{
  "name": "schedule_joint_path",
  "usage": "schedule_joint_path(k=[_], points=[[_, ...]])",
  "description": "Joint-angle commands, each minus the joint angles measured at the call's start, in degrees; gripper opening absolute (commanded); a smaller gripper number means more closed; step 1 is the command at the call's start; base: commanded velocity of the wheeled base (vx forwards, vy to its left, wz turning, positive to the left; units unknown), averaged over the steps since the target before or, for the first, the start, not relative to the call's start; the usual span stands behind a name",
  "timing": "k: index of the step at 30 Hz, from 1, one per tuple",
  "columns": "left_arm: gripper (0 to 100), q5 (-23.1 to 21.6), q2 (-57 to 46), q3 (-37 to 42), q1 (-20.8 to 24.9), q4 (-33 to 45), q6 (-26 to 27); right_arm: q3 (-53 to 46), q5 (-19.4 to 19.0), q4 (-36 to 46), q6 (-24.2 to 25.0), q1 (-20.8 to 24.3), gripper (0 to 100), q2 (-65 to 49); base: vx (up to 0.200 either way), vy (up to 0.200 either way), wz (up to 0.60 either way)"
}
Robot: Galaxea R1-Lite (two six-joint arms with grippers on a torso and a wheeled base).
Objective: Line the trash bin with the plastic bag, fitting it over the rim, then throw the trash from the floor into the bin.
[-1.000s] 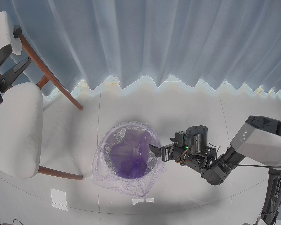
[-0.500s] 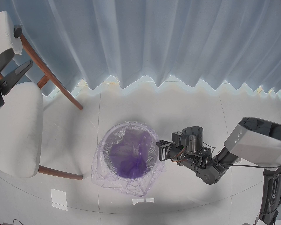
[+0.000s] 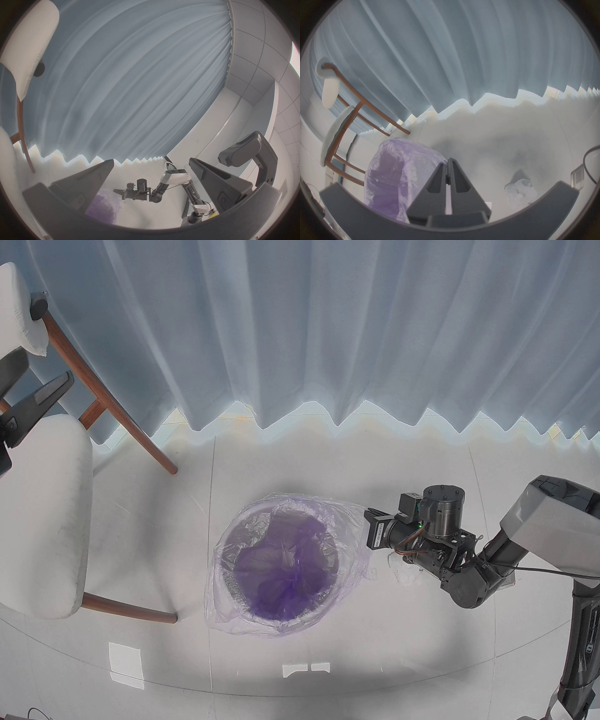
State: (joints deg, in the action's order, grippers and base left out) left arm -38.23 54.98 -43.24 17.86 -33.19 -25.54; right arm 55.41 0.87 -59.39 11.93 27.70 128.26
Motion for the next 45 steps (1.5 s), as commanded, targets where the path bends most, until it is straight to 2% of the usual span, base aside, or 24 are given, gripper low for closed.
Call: schedule_joint_path(k=[1,7,15,23,26,34,38,45], points=[[100,0.00,-0.05,0.26,0.95,-0.03,-0.04,1.55,-1.48,-0.02,2.22,-2.03,0,1.56,0.000,0.000,0.00],[100,0.00,0.04,0.26,0.95,0.06,-0.04,6.21,-2.01,-0.02,4.94,-3.00,0,6.04,0.000,0.000,0.00],[100,0.00,0.04,0.35,0.95,0.06,0.05,11.39,-3.33,-1.69,5.82,-3.70,0,13.60,0.000,0.000,0.00],[100,0.00,0.30,0.61,1.74,0.06,-0.04,12.80,-7.02,-2.22,12.85,-3.70,0,16.76,0.000,0.000,0.00],[100,0.00,0.48,0.70,1.92,0.06,-0.04,14.03,-7.02,-2.22,14.78,-4.14,0,18.34,0.000,0.000,0.00],[100,0.00,0.66,1.05,2.27,0.06,0.05,17.02,-7.11,-3.27,15.58,-5.55,0,23.53,0.000,0.000,0.00],[100,0.00,0.83,1.23,2.27,0.06,1.90,19.30,-7.11,-4.59,16.01,-5.90,0,25.90,0.000,0.000,0.00],[100,0.09,1.09,1.14,2.27,0.06,2.16,19.65,-7.11,-6.44,18.48,-5.90,0,25.55,0.000,0.000,0.00]])
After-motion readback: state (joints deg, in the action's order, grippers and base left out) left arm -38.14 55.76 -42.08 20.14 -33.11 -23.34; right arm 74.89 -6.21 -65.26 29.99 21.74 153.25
